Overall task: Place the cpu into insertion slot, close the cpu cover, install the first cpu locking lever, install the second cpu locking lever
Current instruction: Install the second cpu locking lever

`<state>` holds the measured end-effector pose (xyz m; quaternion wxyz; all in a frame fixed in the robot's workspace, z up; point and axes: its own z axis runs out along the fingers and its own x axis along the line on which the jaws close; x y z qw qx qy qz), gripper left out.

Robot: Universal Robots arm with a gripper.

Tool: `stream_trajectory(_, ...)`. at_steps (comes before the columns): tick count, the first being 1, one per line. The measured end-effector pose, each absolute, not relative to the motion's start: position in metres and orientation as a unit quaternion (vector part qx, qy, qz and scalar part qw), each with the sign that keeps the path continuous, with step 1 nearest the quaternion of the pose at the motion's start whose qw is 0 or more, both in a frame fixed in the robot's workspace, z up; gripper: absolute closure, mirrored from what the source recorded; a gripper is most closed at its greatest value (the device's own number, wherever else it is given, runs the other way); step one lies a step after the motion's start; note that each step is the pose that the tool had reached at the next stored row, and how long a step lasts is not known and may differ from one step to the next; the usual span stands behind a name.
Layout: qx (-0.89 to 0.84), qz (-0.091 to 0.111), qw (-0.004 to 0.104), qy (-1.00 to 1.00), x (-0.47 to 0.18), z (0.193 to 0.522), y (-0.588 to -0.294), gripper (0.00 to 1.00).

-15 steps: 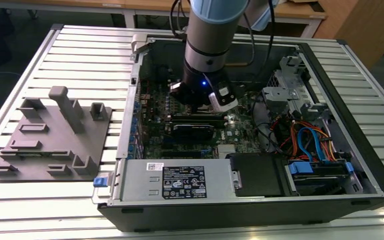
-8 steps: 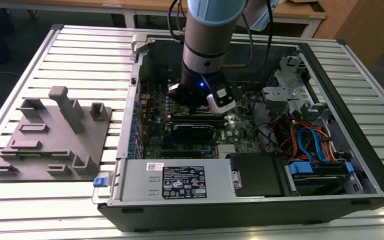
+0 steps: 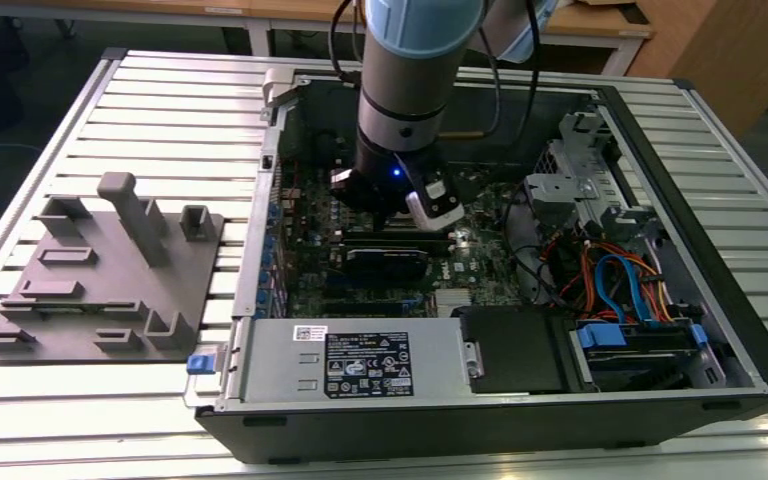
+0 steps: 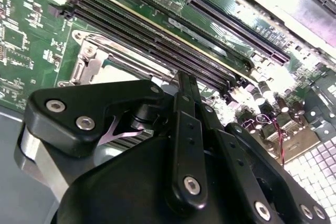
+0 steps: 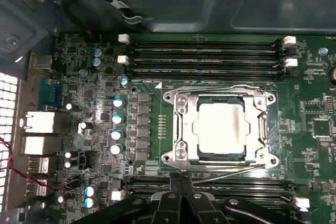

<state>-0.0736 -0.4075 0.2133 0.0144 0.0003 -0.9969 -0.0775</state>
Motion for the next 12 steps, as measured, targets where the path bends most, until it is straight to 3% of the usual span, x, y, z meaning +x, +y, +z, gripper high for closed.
stream_trajectory(12, 0.000, -0.088, 0.014, -0.996, -0.0773, 0.2056, -0.4102, 0.90)
